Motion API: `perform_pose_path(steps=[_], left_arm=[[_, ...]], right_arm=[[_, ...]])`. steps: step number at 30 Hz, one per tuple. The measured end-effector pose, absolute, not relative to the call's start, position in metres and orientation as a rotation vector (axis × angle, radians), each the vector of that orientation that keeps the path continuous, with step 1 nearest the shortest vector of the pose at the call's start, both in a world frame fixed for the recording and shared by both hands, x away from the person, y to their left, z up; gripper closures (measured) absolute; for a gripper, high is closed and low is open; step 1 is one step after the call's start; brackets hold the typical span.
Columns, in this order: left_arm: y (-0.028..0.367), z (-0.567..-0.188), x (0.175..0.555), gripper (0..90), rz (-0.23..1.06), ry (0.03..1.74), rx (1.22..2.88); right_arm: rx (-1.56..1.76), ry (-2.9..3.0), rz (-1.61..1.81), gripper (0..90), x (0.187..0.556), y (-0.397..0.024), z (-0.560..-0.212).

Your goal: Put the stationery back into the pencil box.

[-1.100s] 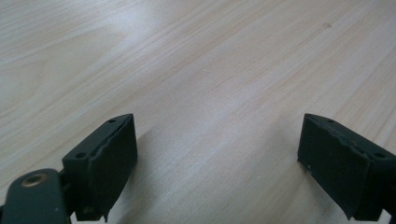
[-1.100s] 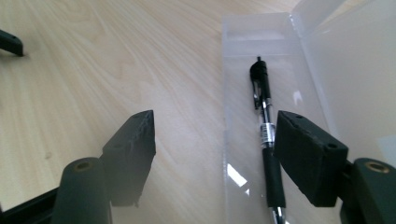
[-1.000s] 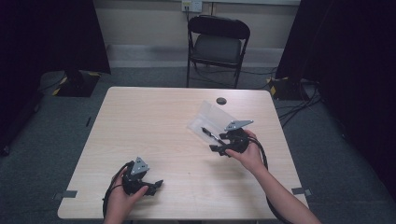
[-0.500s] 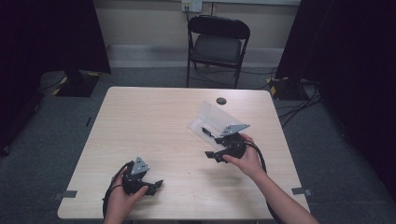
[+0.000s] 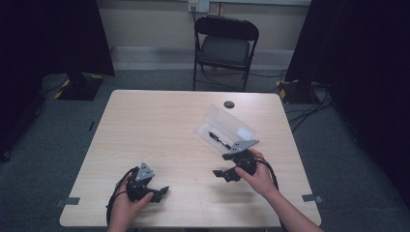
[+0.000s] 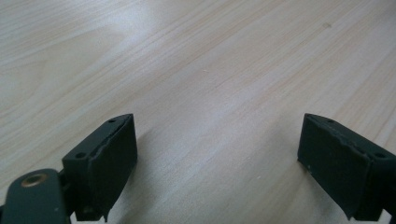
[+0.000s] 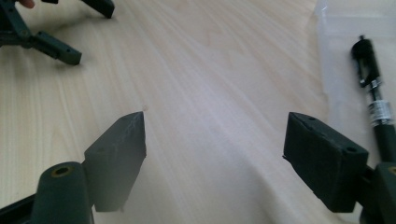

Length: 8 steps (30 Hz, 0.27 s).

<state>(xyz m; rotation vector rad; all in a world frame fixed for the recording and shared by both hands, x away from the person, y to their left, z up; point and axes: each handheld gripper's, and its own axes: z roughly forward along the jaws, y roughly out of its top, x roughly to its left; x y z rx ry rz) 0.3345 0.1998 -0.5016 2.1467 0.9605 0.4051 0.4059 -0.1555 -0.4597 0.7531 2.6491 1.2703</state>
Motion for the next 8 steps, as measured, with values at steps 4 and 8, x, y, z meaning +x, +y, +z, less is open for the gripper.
perform_pose_path(steps=[4,8], left_arm=[[0.2,-0.502,0.334,11.6,0.405,0.961,2.146],[0.2,-0.502,0.335,11.7,0.406,0.958,2.148]], right_arm=[[0.744,2.663,1.277,20.9,0.398,-0.154,-0.466],[0.721,2.681,1.271,21.0,0.394,-0.151,-0.472]])
